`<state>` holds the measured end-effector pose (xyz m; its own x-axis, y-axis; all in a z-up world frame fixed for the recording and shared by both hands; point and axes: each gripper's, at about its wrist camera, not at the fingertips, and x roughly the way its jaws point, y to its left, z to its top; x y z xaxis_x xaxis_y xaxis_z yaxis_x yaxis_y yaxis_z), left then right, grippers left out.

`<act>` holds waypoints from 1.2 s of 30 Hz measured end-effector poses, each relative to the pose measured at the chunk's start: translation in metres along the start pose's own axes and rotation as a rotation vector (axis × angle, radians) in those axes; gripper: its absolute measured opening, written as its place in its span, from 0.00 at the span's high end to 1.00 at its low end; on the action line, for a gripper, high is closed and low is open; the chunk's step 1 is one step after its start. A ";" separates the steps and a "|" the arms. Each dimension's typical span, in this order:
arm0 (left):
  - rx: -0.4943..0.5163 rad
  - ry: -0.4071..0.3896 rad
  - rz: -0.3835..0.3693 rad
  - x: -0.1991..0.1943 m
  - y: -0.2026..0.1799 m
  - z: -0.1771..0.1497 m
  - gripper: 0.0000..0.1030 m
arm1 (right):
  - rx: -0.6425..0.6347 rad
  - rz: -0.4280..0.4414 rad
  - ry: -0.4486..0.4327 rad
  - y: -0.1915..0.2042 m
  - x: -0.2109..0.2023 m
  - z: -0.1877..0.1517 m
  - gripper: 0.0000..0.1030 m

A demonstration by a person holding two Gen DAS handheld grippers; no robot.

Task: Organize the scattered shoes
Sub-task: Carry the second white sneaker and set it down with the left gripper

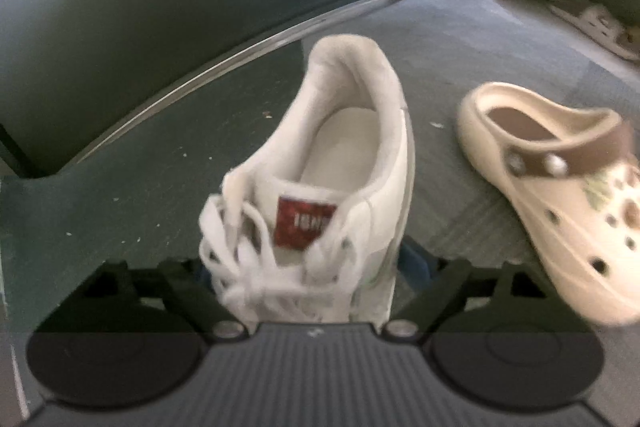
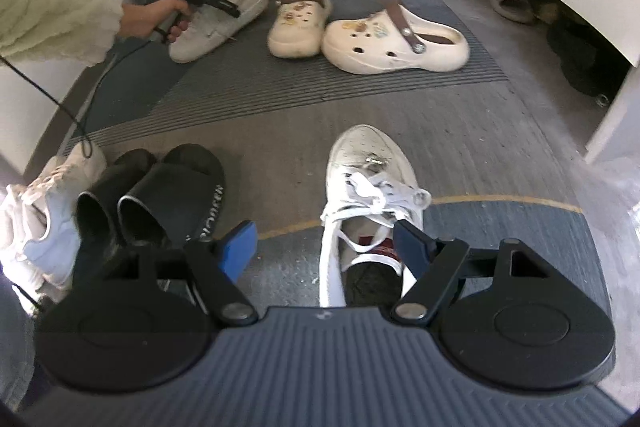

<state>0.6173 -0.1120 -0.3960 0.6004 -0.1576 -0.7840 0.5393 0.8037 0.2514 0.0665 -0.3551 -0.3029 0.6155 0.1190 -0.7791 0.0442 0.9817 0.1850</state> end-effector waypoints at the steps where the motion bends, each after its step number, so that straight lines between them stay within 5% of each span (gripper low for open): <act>1: 0.016 0.003 -0.010 -0.011 -0.003 -0.003 0.19 | -0.004 0.010 -0.004 0.000 0.002 0.000 0.25; 11: 0.249 0.010 -0.129 -0.130 -0.081 -0.064 0.20 | -0.092 0.163 -0.069 0.026 -0.019 -0.008 0.25; 18: 0.418 0.075 -0.230 -0.139 -0.163 -0.104 0.20 | -0.078 0.096 -0.226 0.029 -0.061 -0.019 0.25; 23: 0.556 0.074 -0.202 -0.137 -0.217 -0.133 0.14 | 0.062 0.080 -0.208 0.012 -0.064 -0.033 0.25; 29: 0.391 0.103 -0.182 -0.149 -0.205 -0.124 0.09 | 0.109 0.098 -0.199 0.002 -0.062 -0.036 0.25; 33: 0.243 0.066 -0.226 -0.191 -0.187 -0.117 0.06 | 0.122 0.111 -0.214 0.000 -0.064 -0.041 0.25; 36: 0.132 -0.038 -0.164 -0.259 -0.175 -0.127 0.03 | 0.124 0.111 -0.233 0.000 -0.068 -0.044 0.25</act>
<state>0.2926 -0.1395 -0.3094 0.5182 -0.3036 -0.7995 0.7029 0.6837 0.1960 -0.0102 -0.3567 -0.2761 0.7857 0.1730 -0.5939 0.0539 0.9373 0.3444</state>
